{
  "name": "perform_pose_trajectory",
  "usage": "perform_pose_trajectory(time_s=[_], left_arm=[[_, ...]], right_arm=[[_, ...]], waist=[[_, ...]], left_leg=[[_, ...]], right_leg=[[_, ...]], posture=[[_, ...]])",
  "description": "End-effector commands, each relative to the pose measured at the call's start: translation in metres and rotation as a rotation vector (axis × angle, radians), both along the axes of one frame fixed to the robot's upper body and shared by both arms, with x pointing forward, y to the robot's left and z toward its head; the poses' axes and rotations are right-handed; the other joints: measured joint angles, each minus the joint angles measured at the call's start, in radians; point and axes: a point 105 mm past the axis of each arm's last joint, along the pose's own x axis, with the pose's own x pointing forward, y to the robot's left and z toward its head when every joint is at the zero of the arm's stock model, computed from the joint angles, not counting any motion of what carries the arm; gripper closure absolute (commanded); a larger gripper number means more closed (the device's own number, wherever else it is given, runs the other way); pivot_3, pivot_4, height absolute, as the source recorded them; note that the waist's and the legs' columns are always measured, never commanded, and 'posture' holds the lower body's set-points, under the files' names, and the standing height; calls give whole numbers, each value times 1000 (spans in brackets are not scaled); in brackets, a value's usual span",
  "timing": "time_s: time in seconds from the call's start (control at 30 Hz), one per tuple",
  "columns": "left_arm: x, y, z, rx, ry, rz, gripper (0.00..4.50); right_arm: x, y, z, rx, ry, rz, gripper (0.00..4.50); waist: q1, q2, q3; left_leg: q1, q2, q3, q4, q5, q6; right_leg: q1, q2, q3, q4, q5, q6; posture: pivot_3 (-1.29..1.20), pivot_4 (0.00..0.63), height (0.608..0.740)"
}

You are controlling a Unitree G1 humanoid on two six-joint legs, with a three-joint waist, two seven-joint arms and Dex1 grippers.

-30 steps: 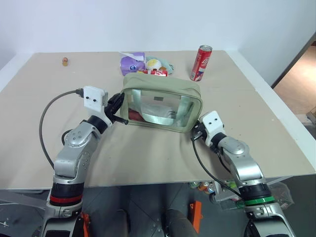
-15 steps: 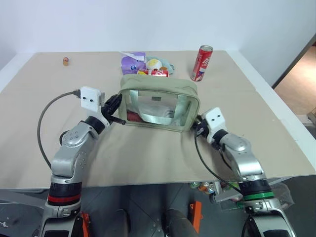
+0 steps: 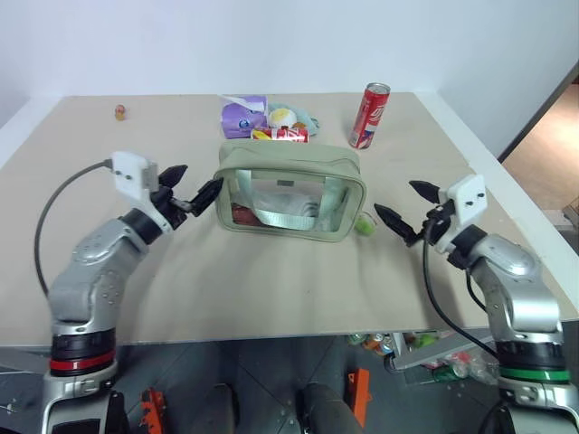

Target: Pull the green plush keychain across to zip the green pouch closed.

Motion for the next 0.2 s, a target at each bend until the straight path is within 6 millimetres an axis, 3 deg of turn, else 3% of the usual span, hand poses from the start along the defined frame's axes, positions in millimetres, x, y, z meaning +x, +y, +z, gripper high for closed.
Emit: perform_pose_trajectory(time_s=[0.03, 0.2], left_arm=[[-14, 17, -8, 105, 22, 27, 53], [-24, 26, -33, 183, 91, 71, 53]], right_arm=[[-29, 8, 12, 28, 22, 104, 0], [-49, 20, -5, 61, 99, 148, 0]], waist=[[0, 0, 0], [2, 0, 0]], left_leg=[[0, 0, 0, 0, -1, 0], [1, 1, -1, 1, -1, 1]], right_leg=[[0, 0, 0, 0, -1, -1], [1, -1, -1, 0, -2, -1]], posture=[[0, 150, 740], [0, 150, 740]])
